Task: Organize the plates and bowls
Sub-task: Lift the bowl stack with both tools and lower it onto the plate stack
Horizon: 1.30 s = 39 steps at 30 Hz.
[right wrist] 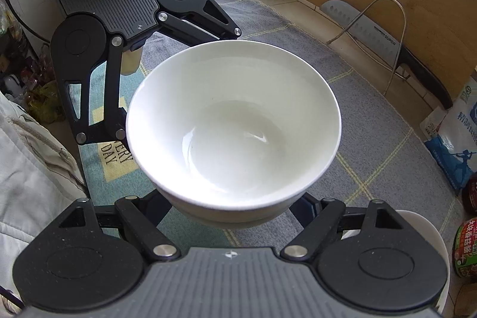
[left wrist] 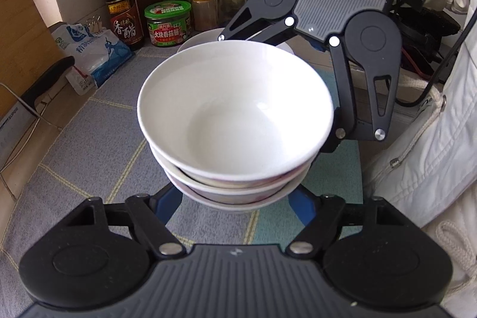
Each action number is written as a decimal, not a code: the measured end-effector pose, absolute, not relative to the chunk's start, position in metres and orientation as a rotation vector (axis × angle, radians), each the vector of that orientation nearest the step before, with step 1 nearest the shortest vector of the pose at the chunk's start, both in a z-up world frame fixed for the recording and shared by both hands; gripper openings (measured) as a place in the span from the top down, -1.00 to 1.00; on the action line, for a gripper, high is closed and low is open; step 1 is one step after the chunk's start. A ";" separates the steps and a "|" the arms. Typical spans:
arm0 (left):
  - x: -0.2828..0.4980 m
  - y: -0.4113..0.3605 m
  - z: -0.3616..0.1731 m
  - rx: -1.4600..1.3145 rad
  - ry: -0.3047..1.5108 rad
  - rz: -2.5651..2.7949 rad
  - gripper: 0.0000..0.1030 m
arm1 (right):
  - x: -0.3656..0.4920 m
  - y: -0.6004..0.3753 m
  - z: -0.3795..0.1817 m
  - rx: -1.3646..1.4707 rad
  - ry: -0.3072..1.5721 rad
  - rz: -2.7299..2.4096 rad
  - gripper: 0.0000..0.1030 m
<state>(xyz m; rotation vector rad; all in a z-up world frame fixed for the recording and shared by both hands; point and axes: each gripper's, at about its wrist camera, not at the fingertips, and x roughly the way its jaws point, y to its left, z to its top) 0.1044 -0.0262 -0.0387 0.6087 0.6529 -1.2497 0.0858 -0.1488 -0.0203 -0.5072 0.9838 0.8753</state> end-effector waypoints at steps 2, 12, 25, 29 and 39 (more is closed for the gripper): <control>0.106 -0.039 -0.037 0.609 0.645 -1.249 -0.51 | 0.086 -0.163 -0.017 -0.510 0.983 0.877 -0.69; 0.119 -0.110 -0.034 0.634 0.583 -1.279 -0.50 | 0.087 -0.237 -0.002 -0.517 0.967 0.821 -0.69; 0.137 -0.187 -0.052 0.682 0.577 -1.332 -0.50 | 0.093 -0.286 -0.011 -0.522 0.994 0.724 -0.69; 0.143 -0.196 -0.058 0.689 0.594 -1.336 -0.50 | 0.098 -0.292 -0.018 -0.509 1.008 0.720 -0.69; 0.154 -0.205 -0.062 0.685 0.610 -1.324 -0.50 | 0.111 -0.299 -0.025 -0.478 1.014 0.719 -0.69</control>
